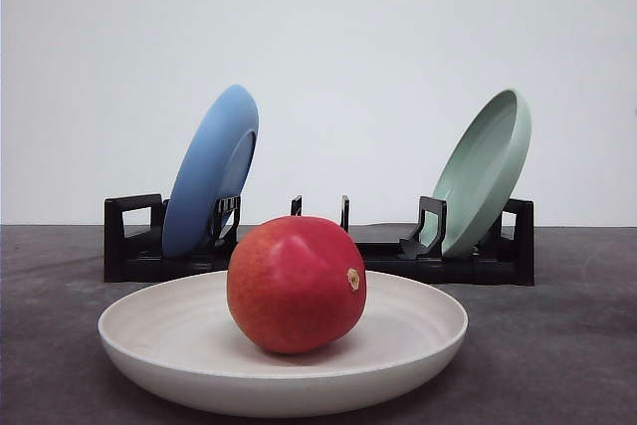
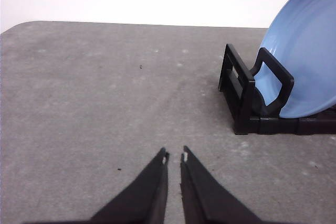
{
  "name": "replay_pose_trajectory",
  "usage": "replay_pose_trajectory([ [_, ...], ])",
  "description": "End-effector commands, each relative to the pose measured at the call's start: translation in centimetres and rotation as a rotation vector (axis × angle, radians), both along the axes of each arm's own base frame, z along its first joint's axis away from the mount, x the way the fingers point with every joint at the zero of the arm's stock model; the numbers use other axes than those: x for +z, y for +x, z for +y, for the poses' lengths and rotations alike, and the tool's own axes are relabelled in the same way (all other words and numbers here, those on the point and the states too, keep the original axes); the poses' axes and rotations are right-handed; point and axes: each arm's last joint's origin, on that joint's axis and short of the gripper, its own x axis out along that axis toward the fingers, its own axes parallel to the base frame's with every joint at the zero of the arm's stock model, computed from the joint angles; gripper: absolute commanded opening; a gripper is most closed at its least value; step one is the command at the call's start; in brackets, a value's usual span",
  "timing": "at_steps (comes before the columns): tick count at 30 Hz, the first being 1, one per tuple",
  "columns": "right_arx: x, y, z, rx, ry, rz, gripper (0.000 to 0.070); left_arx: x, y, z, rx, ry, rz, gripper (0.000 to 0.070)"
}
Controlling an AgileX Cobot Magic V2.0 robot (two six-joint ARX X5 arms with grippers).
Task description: Place pomegranate in white plate
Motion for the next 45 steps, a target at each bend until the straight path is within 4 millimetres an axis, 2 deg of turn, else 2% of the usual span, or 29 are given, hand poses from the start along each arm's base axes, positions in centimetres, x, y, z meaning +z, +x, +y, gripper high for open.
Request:
replay_pose_trajectory([
  [1, -0.7, -0.6, -0.4, -0.023, 0.000, -0.053, 0.0028, -0.2, 0.1, 0.0, 0.004, 0.002, -0.005, 0.0026],
  [8, -4.2, -2.8, -1.9, -0.135, 0.014, -0.185, 0.0028, -0.2, 0.1, 0.0, 0.004, 0.002, -0.005, 0.0026],
  [15, -6.2, -3.5, -2.4, -0.180, 0.035, -0.250, 0.0028, -0.2, 0.1, 0.0, 0.004, 0.002, -0.005, 0.0026],
  [21, -5.9, -3.8, -2.5, -0.193, 0.052, -0.298, 0.0028, -0.2, 0.1, 0.0, 0.004, 0.002, -0.005, 0.0025],
  [45, -5.8, -3.8, -2.5, -0.192, 0.052, -0.305, 0.0028, -0.2, 0.1, 0.0, 0.004, 0.002, -0.005, 0.0026],
])
